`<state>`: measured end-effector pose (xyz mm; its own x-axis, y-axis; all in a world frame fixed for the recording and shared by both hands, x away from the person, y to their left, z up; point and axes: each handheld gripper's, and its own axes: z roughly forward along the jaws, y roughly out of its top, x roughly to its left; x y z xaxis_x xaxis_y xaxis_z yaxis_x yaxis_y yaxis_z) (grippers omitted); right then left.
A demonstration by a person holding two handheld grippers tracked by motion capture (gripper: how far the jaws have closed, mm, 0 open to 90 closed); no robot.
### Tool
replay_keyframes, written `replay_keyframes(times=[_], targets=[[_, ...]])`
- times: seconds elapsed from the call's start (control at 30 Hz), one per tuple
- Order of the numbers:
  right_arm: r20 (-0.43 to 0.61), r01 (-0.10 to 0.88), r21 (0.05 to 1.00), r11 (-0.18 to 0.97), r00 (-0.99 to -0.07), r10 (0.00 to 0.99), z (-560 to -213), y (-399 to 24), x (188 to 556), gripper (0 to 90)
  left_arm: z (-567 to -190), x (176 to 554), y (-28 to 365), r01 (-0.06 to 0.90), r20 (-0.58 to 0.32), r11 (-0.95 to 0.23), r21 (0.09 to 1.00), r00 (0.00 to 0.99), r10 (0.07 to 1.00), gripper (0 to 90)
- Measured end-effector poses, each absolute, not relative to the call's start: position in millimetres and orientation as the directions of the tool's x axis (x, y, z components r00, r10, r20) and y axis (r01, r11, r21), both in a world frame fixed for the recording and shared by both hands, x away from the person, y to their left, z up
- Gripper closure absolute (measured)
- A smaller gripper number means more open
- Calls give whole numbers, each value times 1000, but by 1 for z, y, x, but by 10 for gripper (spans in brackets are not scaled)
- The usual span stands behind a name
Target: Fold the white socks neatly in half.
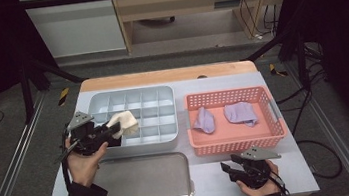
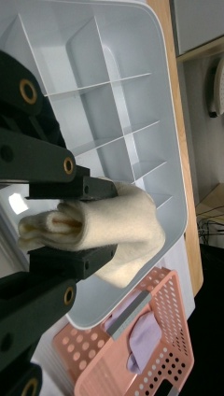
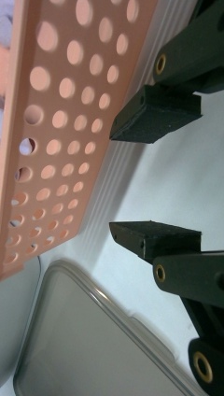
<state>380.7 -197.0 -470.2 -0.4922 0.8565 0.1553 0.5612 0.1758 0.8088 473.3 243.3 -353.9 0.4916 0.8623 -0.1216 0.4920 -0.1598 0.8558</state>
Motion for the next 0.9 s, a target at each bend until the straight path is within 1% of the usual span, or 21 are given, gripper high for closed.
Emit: replay_keyframes(times=[0.07, 0.3, 0.43, 0.6, 0.77, 0.9], targets=[[156, 559, 811, 175, -494, 855, -470, -197, 381, 499, -356, 479, 243, 498, -106, -170, 850, 479, 871, 703], [169, 566, 807, 168, -495, 852, -470, -198, 381, 510, -373, 494, 242, 551, -98, -192, 812, 454, 886, 703], [167, 567, 805, 174, -497, 851, -470, -198, 381, 512, -383, 495, 244, 576, -99, -210, 790, 457, 884, 703], [169, 569, 804, 175, -499, 850, -471, -198, 382, 515, -393, 496, 244, 603, -79, -253, 756, 468, 880, 703], [176, 576, 799, 170, -496, 850, -471, -197, 382, 517, -400, 497, 236, 619, -61, -307, 722, 500, 864, 703], [175, 576, 799, 173, -499, 849, -471, -198, 383, 517, -406, 500, 227, 635, -31, -349, 689, 507, 861, 703]])
